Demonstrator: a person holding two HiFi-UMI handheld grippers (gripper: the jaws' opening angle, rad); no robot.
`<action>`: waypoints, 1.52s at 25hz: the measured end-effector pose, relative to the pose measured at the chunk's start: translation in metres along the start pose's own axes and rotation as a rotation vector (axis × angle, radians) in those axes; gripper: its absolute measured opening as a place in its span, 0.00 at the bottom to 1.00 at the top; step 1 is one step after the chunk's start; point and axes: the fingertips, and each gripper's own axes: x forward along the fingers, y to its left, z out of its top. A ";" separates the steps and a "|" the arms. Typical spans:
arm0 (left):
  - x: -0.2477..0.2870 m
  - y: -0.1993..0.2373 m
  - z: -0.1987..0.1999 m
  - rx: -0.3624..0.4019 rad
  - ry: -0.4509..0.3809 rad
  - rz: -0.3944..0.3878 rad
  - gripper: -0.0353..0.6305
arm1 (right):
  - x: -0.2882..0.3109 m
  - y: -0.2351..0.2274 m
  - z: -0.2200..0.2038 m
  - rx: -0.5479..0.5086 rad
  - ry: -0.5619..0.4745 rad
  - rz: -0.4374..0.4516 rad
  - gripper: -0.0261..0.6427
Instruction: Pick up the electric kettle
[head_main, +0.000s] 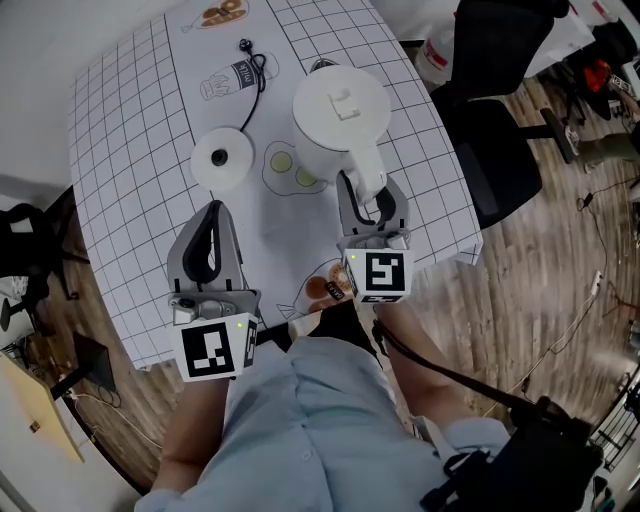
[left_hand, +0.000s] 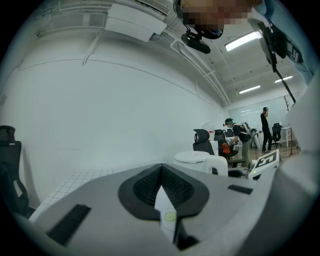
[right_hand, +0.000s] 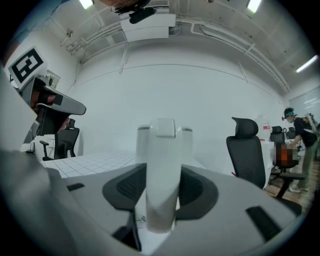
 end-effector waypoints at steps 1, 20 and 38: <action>-0.001 0.000 0.001 -0.001 -0.004 0.000 0.05 | -0.003 0.001 0.002 0.000 0.002 0.000 0.29; 0.001 0.019 0.048 -0.053 -0.160 0.012 0.05 | -0.043 0.043 0.159 0.016 -0.279 0.136 0.32; -0.021 0.059 0.091 -0.032 -0.256 0.120 0.05 | -0.011 0.121 0.203 -0.065 -0.327 0.304 0.05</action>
